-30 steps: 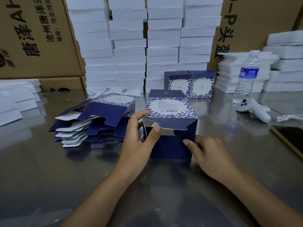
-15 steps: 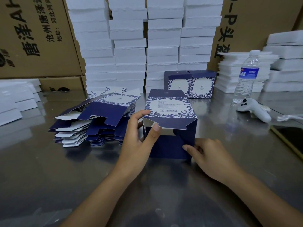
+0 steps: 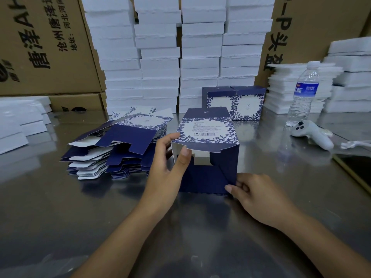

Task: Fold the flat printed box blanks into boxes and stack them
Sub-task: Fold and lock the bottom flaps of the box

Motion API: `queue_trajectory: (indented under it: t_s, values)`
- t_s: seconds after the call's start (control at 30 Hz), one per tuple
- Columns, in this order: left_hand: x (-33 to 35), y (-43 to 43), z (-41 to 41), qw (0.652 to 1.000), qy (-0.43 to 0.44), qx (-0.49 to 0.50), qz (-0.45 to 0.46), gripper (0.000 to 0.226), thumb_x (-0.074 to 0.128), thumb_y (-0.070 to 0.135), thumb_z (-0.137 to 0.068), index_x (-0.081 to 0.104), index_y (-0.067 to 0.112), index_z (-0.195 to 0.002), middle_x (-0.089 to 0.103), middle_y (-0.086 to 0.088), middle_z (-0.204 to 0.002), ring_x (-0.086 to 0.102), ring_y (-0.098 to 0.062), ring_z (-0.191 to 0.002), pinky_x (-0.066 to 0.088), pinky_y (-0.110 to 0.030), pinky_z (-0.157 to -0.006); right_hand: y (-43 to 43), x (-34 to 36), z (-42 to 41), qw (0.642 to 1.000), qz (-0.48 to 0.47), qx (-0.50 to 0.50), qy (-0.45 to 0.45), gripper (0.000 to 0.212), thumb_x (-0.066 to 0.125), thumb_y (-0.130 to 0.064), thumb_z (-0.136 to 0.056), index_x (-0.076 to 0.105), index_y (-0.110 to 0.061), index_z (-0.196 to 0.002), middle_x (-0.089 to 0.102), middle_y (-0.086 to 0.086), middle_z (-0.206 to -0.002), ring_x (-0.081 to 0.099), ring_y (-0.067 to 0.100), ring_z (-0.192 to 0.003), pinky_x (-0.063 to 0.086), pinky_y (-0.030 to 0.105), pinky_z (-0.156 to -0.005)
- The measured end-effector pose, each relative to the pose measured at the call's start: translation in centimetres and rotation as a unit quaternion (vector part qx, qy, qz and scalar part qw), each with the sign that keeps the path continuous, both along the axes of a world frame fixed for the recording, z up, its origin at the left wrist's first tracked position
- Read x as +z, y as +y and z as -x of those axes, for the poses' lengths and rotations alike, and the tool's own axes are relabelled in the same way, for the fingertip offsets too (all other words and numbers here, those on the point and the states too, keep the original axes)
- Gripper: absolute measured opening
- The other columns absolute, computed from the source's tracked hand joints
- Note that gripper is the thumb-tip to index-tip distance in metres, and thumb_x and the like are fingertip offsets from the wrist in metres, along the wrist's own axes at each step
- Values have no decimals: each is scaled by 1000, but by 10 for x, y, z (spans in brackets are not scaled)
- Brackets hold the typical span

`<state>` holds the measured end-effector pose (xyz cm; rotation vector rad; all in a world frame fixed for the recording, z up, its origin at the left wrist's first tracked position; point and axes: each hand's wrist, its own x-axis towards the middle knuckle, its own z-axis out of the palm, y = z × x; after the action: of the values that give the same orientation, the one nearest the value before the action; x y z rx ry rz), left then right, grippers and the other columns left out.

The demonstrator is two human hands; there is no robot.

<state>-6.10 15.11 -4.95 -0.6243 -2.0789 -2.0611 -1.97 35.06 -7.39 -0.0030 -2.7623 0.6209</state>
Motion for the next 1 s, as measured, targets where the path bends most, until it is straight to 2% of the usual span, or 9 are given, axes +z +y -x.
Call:
queue_trajectory:
  t_s: [0.1, 0.2, 0.4, 0.53, 0.6, 0.7, 0.8, 0.9, 1.0]
  values:
    - [5, -2, 0, 1000, 1, 3, -30, 52, 55, 72, -76, 50, 39, -117, 55, 24, -113, 51, 15, -107, 42, -8, -87, -1, 0, -2, 1000, -12, 0, 12, 38, 53, -46, -90, 45, -21, -62, 43, -6, -52, 45, 13, -56, 36, 31, -54]
    - [10, -3, 1, 998, 8, 19, -57, 49, 46, 55, -74, 52, 29, -115, 54, 28, -103, 50, 28, -85, 38, 4, -67, -3, 2, -5, 999, -35, 8, 9, 39, 50, -52, -90, 38, -27, -62, 42, -8, -52, 41, 7, -53, 30, 24, -49]
    - [12, -2, 2, 997, -10, 16, -77, 55, 43, 54, -73, 52, 27, -120, 52, 26, -105, 50, 27, -83, 40, 2, -69, -2, 3, -5, 999, -29, 36, 2, 25, 51, -43, -92, 44, -28, -73, 49, -9, -60, 49, 16, -66, 38, 29, -58]
    - [11, -3, 2, 997, -21, 28, -74, 56, 44, 59, -70, 53, 31, -117, 54, 22, -107, 54, 1, -103, 41, -16, -85, -3, 3, -5, 999, -20, 31, 2, 26, 52, -43, -91, 46, -28, -72, 50, -9, -58, 51, 17, -66, 39, 32, -59]
    - [10, -4, 2, 998, -10, 32, -59, 54, 42, 62, -69, 53, 35, -115, 55, 29, -105, 52, 12, -100, 40, -9, -83, -4, 4, -5, 1000, -30, 1, 8, 28, 53, -52, -86, 44, -29, -73, 50, -9, -58, 51, 14, -64, 36, 29, -54]
    - [9, -5, -2, 1000, 12, 3, -17, 43, 44, 62, -78, 49, 39, -114, 54, 47, -94, 45, 32, -90, 34, 7, -66, -7, 9, -4, 988, 62, -48, 134, 38, 68, -46, -78, 39, -26, -92, 49, -12, -76, 50, 10, -68, 38, 20, -59]
    - [5, -4, -3, 999, 22, -38, 14, 49, 50, 71, -78, 47, 42, -117, 53, 45, -103, 46, 27, -100, 34, 6, -72, -12, 12, -4, 945, 116, -25, 306, 57, 78, -15, -72, 44, -11, -118, 46, -4, -108, 49, 13, -91, 32, 1, -84]
    - [3, -4, -2, 997, 29, -75, 21, 70, 55, 79, -64, 46, 42, -122, 57, 35, -112, 52, 14, -110, 42, -5, -85, -14, 13, -4, 939, 84, 11, 332, 53, 76, -4, -73, 52, -6, -121, 42, -1, -119, 43, 12, -111, 31, 12, -99]
    - [1, -5, 0, 993, 27, -109, 35, 89, 48, 93, -52, 44, 45, -127, 56, 33, -121, 53, 5, -117, 46, -24, -96, -14, 19, -5, 932, 118, 0, 344, 30, 60, -22, -81, 62, -13, -109, 48, -5, -113, 50, 20, -108, 39, 33, -95]
